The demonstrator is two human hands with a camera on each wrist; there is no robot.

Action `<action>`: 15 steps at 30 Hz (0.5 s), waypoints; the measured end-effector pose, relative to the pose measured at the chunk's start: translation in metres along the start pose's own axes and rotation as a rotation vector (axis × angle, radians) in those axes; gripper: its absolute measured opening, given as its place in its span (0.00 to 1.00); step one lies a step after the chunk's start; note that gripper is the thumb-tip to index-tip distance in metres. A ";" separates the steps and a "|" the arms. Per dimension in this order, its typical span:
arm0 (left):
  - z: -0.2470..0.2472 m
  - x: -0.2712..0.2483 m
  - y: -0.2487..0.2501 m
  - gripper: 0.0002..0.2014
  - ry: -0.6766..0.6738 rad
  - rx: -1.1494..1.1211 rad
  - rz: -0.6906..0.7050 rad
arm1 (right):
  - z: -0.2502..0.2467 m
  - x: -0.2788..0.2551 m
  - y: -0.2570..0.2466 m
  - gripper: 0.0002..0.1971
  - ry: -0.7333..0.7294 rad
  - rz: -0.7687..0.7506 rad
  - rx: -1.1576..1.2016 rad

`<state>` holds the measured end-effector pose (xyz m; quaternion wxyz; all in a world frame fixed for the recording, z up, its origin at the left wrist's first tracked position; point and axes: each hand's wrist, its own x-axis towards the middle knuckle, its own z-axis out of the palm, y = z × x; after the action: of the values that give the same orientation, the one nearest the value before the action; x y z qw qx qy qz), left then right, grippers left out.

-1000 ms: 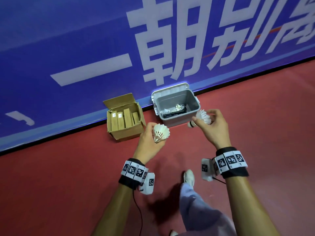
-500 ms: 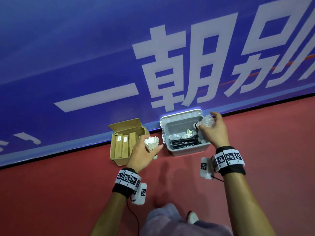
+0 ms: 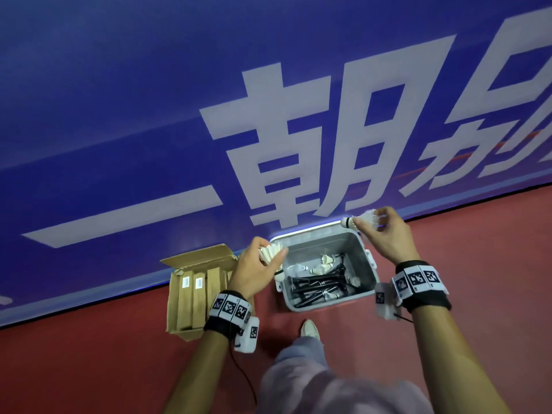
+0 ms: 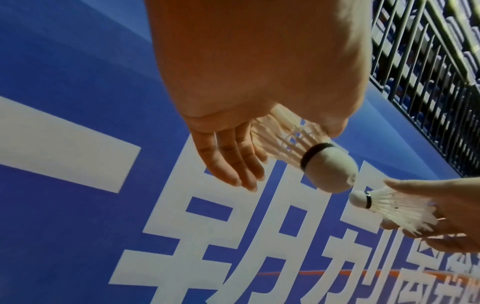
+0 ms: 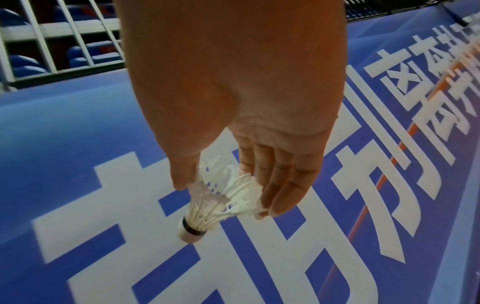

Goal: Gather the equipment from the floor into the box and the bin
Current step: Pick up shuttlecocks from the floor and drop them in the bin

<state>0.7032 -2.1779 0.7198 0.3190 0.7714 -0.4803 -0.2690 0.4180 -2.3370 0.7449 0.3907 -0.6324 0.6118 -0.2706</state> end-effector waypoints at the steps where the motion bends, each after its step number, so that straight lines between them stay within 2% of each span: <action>1: 0.005 0.024 -0.001 0.26 -0.020 0.019 -0.004 | 0.002 0.016 0.002 0.32 0.010 0.026 0.009; 6: 0.040 0.114 0.005 0.26 -0.168 0.080 -0.067 | 0.013 0.081 0.036 0.35 -0.011 0.174 -0.020; 9: 0.071 0.150 -0.007 0.21 -0.268 0.087 -0.156 | 0.026 0.120 0.063 0.29 -0.069 0.297 -0.048; 12: 0.103 0.175 -0.033 0.24 -0.337 0.144 -0.246 | 0.048 0.155 0.094 0.17 -0.173 0.449 -0.089; 15: 0.128 0.186 -0.060 0.26 -0.366 0.191 -0.352 | 0.081 0.191 0.127 0.17 -0.266 0.536 -0.021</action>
<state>0.7185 -2.3573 0.5710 0.1011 0.8081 -0.4117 -0.4090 0.4333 -2.5050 0.5696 0.5185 -0.4821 0.7031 -0.0664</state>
